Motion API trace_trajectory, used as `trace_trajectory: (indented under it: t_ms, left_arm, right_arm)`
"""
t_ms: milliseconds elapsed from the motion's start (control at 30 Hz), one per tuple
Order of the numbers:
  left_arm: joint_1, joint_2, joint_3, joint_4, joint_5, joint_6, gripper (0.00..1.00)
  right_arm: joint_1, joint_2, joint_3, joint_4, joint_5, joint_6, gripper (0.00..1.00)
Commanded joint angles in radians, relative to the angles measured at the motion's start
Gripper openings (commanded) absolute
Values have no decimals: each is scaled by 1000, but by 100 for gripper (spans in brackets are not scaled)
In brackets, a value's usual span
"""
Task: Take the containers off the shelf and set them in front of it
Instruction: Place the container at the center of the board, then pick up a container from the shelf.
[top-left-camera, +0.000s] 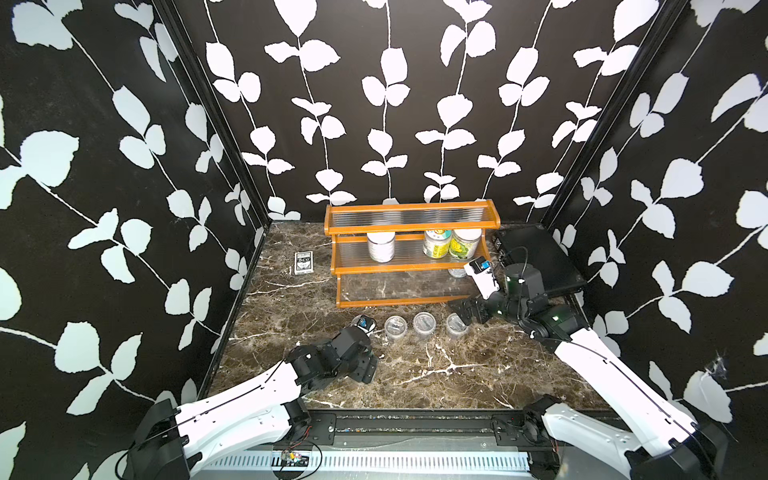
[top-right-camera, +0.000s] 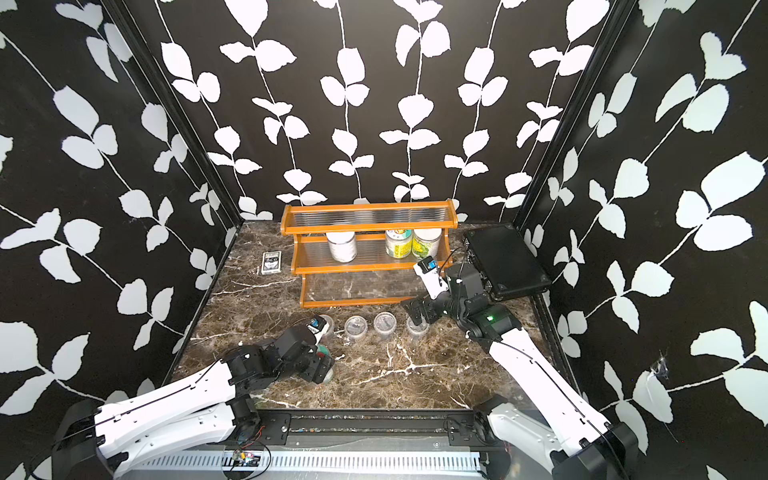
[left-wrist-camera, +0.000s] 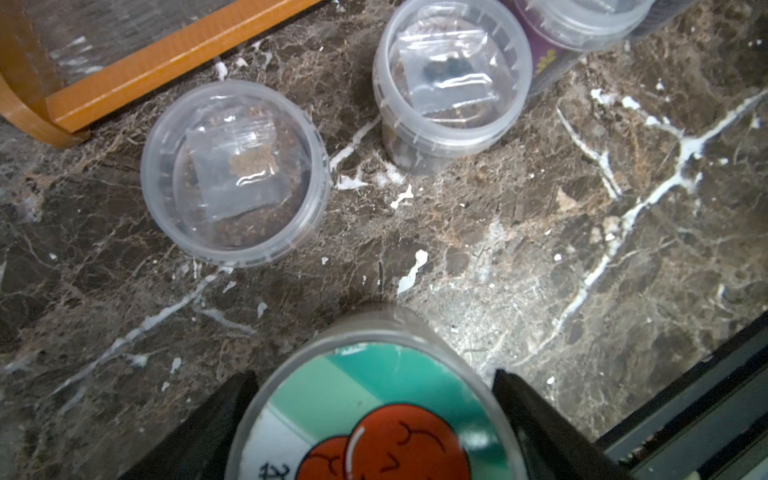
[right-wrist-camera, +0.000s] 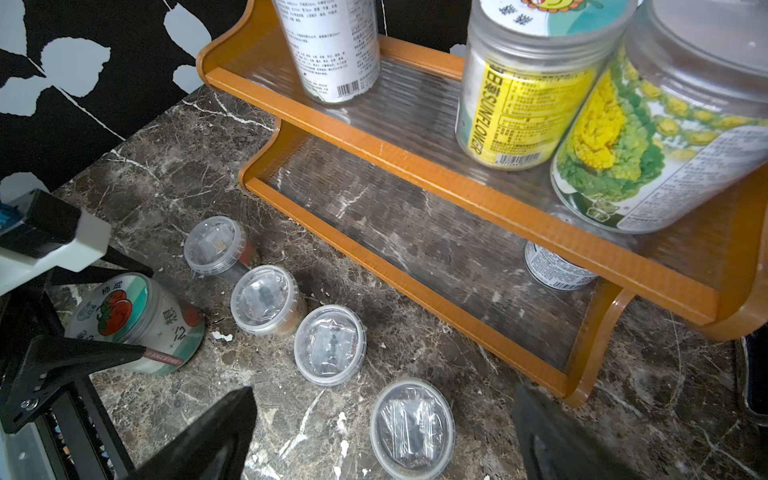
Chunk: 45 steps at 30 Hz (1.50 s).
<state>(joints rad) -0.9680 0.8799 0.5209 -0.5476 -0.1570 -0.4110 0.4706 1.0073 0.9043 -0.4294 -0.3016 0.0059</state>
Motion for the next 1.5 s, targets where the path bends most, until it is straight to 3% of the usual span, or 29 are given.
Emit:
trace_trajectory:
  t_ms: [0, 167, 333, 533, 700, 967, 1267, 1467]
  left_arm:
    - [-1, -13, 27, -20, -19, 25, 97]
    - [-2, -45, 54, -67, -68, 43, 98]
    - [-1, -48, 174, -151, -132, 98, 98]
    - [18, 10, 282, -144, -101, 148, 99]
    - [141, 109, 334, 30, -32, 219, 99]
    - [239, 323, 386, 433, -124, 257, 99]
    - [334, 530, 542, 626, -145, 281, 99]
    - [347, 585, 542, 743, -161, 291, 99]
  right_arm:
    - [3, -10, 31, 8, 10, -18, 100]
    - [4, -6, 31, 14, 10, -12, 100]
    - [2, -7, 33, 18, 23, -12, 100]
    - [-11, 1, 45, 21, 25, -15, 100]
    - [-18, 14, 62, 40, 50, -1, 100]
    - [-30, -3, 48, 100, 137, 57, 100]
    - [-36, -7, 48, 145, 105, 103, 100]
    - [-52, 24, 86, 129, 64, 76, 100]
